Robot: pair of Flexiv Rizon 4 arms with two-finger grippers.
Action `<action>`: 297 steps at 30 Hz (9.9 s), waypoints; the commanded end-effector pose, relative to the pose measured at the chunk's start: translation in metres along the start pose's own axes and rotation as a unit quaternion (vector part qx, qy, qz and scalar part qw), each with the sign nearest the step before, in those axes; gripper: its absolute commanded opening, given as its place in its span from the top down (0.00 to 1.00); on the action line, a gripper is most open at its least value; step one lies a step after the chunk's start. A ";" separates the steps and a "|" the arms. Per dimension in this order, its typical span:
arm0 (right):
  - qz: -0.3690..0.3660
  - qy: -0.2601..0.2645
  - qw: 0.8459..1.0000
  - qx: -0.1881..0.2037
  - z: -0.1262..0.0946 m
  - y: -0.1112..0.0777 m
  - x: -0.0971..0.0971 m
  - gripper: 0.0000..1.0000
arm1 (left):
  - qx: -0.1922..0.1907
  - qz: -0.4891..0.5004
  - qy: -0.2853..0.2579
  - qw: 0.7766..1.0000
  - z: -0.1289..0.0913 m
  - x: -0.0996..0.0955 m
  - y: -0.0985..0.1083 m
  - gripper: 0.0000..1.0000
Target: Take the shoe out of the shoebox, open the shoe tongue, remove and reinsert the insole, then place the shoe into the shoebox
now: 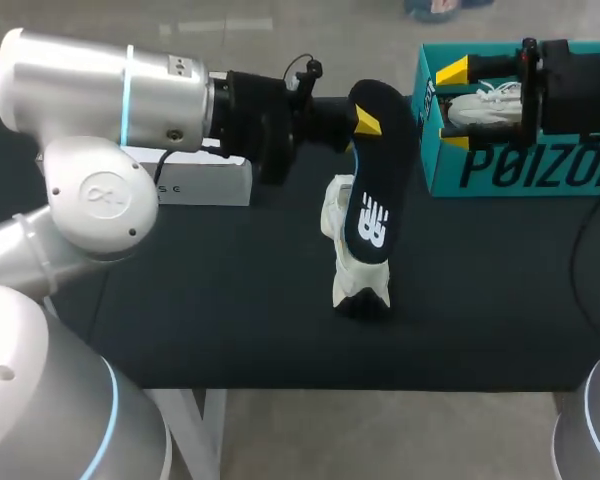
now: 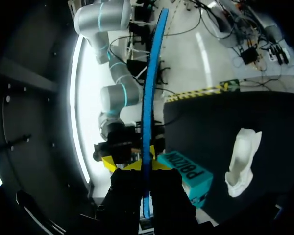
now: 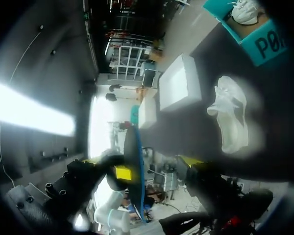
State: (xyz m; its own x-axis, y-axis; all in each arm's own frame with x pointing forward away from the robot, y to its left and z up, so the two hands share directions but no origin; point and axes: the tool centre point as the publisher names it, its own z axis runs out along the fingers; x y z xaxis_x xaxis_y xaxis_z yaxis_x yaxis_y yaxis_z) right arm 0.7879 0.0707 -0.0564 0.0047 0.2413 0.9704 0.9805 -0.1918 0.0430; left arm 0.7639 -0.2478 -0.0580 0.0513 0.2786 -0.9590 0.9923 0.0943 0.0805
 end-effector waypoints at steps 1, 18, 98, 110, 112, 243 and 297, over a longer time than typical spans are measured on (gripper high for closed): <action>-0.002 -0.036 0.999 -0.002 -0.013 0.001 -0.004 0.00 | -0.002 -0.011 -0.012 1.000 -0.007 0.001 0.000 1.00; -0.057 -0.141 0.988 0.000 -0.048 0.025 -0.068 0.00 | 0.015 -0.073 -0.023 0.997 -0.025 0.014 -0.034 1.00; -0.031 -0.230 0.973 -0.017 -0.095 0.032 -0.148 0.00 | -0.103 -0.255 0.171 0.946 0.045 0.168 0.012 1.00; -0.031 -0.230 0.973 -0.017 -0.095 0.032 -0.148 0.00 | -0.090 -0.292 0.199 0.931 0.067 0.201 0.025 1.00; -0.031 -0.230 0.973 -0.017 -0.095 0.032 -0.148 0.00 | -0.090 -0.291 0.199 0.932 0.069 0.207 0.027 1.00; -0.031 -0.230 0.973 -0.017 -0.095 0.032 -0.148 0.00 | -0.107 -0.229 0.214 0.944 0.085 0.287 0.069 0.52; -0.031 -0.230 0.973 -0.017 -0.095 0.032 -0.148 0.00 | -0.129 -0.174 0.186 0.958 0.090 0.281 0.051 1.00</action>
State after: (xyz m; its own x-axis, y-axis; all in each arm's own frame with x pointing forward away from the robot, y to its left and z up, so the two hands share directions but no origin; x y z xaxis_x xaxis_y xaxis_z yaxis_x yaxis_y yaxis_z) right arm 0.8000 -0.0615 -0.1757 0.0392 0.6504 0.7586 0.9746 -0.1925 0.1147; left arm 0.8370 -0.2423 -0.3336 -0.3765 0.5198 -0.7668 0.8858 0.4443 -0.1337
